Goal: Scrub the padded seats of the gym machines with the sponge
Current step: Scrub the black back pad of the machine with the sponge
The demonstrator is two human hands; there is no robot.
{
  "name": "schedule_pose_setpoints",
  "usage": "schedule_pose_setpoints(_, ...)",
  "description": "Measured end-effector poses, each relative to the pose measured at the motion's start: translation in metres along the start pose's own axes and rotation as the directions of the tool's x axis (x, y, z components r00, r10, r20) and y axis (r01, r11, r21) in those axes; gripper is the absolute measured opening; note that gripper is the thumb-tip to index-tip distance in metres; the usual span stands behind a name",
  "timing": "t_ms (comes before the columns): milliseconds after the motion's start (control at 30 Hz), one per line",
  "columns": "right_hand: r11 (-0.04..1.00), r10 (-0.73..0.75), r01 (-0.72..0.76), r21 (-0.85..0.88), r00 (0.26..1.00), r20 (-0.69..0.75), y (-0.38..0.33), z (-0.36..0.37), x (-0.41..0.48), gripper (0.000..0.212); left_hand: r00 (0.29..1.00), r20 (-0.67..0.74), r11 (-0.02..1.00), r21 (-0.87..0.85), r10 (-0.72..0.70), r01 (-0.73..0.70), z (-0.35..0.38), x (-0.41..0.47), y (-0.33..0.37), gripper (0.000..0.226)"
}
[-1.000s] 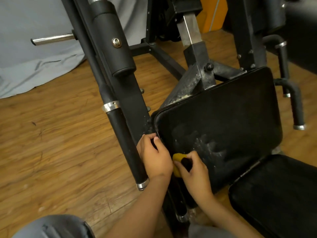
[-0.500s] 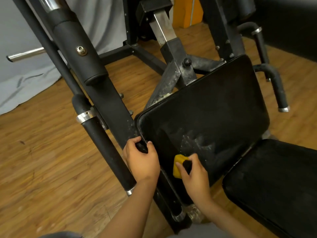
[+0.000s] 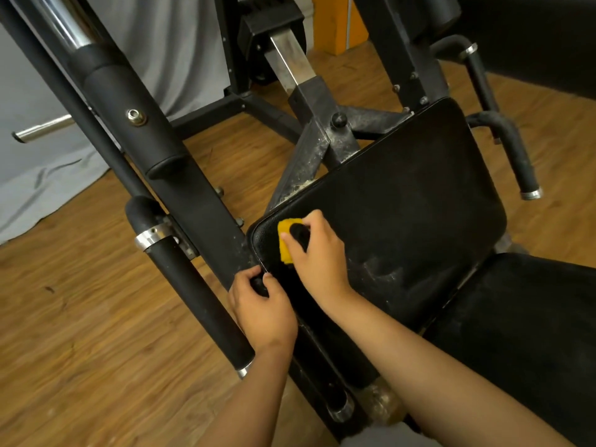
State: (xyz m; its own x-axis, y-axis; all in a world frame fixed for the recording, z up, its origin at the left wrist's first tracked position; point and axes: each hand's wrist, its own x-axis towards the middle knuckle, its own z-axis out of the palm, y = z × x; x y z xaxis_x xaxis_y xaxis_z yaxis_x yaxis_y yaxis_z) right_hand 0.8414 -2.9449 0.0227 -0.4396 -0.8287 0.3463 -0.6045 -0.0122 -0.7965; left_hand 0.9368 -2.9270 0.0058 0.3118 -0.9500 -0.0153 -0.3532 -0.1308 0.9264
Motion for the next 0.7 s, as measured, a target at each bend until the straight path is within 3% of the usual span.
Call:
schedule_pose_setpoints(133, 0.988, -0.145, 0.149, -0.029, 0.983, 0.11, 0.014, -0.003, -0.022, 0.028, 1.0, 0.0, 1.0, -0.002, 0.013, -0.013, 0.0, 0.002, -0.003, 0.01)
schedule_pose_setpoints(267, 0.99, 0.138, -0.142, -0.021, 0.984, -0.115, 0.057, -0.032, 0.005, 0.025, 1.0, 0.014, 1.0, -0.017, -0.007, 0.007, 0.0, 0.002, -0.003, 0.011)
schedule_pose_setpoints(333, 0.96, 0.277, -0.281, -0.011, 0.949, -0.148, 0.076, -0.048, 0.01, 0.024, 1.0, 0.018, 1.0, -0.02, -0.002, 0.002, -0.001, 0.002, -0.004, 0.012)
schedule_pose_setpoints(400, 0.944, 0.319, -0.329, -0.038, 0.934, -0.16, 0.082, -0.052, 0.003, 0.024, 1.0, 0.026, 1.0, -0.019, 0.005, -0.005, -0.001, 0.002, -0.006, 0.014)
schedule_pose_setpoints(500, 0.969, 0.24, -0.247, -0.031, 0.961, -0.141, 0.066, -0.034, -0.024, 0.023, 0.999, 0.03, 1.0, -0.012, 0.014, -0.014, -0.002, 0.003, -0.006, 0.016)
schedule_pose_setpoints(633, 0.999, 0.049, -0.044, -0.03, 0.98, 0.193, 0.043, -0.012, -0.071, 0.022, 0.999, 0.032, 1.0, 0.007, 0.011, -0.011, -0.001, 0.001, -0.003, 0.018)
schedule_pose_setpoints(700, 0.994, -0.042, 0.066, -0.09, 0.97, 0.241, 0.049, -0.013, -0.071, 0.023, 0.999, 0.034, 1.0, 0.008, 0.01, -0.01, -0.001, 0.001, -0.004, 0.019)
